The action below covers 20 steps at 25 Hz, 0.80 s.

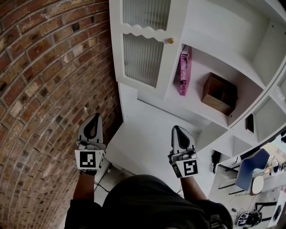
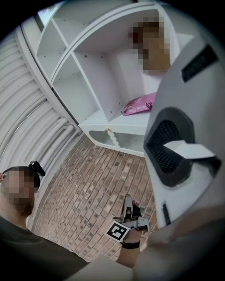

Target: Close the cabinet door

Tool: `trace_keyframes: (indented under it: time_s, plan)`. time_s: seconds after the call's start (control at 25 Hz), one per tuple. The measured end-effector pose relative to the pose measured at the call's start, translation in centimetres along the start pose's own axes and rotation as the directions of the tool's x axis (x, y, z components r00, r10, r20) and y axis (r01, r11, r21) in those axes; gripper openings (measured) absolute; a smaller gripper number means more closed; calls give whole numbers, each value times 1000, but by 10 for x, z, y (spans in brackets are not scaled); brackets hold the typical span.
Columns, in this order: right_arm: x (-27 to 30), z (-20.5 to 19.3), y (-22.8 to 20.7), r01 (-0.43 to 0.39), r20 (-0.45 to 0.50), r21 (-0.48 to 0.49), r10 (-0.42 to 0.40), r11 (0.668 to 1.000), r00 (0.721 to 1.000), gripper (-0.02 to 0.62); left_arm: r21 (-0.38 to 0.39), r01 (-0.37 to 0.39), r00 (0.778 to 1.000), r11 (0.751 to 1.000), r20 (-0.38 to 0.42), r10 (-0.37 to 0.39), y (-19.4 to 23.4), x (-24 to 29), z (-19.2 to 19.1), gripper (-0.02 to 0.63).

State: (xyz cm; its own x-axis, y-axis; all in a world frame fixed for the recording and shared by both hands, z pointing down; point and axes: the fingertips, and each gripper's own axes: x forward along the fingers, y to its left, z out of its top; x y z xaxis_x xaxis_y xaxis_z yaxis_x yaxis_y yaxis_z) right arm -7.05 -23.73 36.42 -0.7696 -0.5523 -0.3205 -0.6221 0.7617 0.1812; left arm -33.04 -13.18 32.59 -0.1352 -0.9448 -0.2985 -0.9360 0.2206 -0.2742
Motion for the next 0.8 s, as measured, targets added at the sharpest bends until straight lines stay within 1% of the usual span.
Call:
trace_keyframes:
  time_s: [0.24, 0.8]
  plan:
    - [2, 0, 2, -7, 1, 6, 7, 1000, 1000, 0, -19, 1, 1000, 1000, -25, -1, -3, -4, -12, 2]
    - [-3, -3, -3, 19, -6, 2, -19, 1000, 1000, 0, -24, 27, 999, 999, -23, -27, -9, 2, -14, 2]
